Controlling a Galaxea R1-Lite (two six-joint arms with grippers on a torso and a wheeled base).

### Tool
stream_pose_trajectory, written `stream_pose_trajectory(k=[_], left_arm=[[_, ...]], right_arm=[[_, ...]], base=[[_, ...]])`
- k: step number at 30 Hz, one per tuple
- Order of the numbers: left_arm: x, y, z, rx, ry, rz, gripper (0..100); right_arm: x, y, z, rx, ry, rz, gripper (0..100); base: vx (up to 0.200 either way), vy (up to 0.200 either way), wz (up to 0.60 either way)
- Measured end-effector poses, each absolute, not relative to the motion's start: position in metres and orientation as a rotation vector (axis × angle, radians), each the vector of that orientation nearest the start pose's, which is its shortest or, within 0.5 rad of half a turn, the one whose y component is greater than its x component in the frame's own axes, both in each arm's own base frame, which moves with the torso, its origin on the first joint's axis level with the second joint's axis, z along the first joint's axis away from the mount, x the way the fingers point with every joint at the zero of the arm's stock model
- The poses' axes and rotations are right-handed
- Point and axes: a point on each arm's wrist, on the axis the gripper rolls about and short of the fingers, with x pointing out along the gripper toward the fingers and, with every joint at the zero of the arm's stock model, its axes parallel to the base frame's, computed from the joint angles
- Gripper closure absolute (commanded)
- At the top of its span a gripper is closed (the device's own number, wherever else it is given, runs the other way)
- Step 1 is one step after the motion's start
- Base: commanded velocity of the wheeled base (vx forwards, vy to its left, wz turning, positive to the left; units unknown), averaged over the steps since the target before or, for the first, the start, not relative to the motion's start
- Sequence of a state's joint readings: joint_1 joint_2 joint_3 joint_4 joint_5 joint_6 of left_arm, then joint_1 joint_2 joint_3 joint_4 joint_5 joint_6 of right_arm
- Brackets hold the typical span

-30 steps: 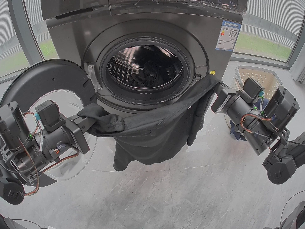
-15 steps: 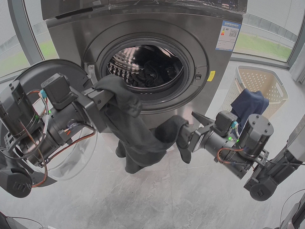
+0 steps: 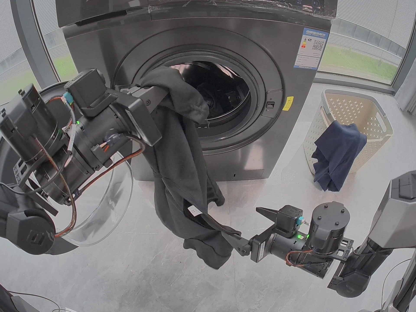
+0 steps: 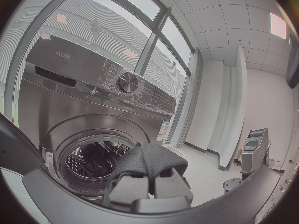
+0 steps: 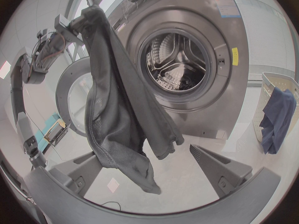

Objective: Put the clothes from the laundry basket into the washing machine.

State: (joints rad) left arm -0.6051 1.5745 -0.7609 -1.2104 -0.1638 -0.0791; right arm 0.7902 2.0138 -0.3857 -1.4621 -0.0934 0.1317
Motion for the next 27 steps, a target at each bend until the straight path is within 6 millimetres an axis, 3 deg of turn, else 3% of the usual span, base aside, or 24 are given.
stream_pose_trajectory(k=[10,14,19,27], left_arm=[[0.224,-0.161,0.265,-0.165,-0.371,-0.779,100],[0.224,-0.163,0.265,-0.167,-0.370,-0.785,100],[0.222,-0.167,0.264,-0.169,-0.366,-0.800,100],[0.216,-0.175,0.263,-0.174,-0.357,-0.836,100]], right_arm=[[0.186,0.203,0.046,-0.018,0.345,0.729,0],[0.185,0.205,0.044,-0.020,0.346,0.736,0],[0.199,0.215,0.056,0.024,0.259,0.734,0],[0.242,0.239,0.080,0.101,0.084,0.701,0]], base=[[0.000,0.000,0.00],[0.000,0.000,0.00],[0.000,0.000,0.00],[0.000,0.000,0.00]])
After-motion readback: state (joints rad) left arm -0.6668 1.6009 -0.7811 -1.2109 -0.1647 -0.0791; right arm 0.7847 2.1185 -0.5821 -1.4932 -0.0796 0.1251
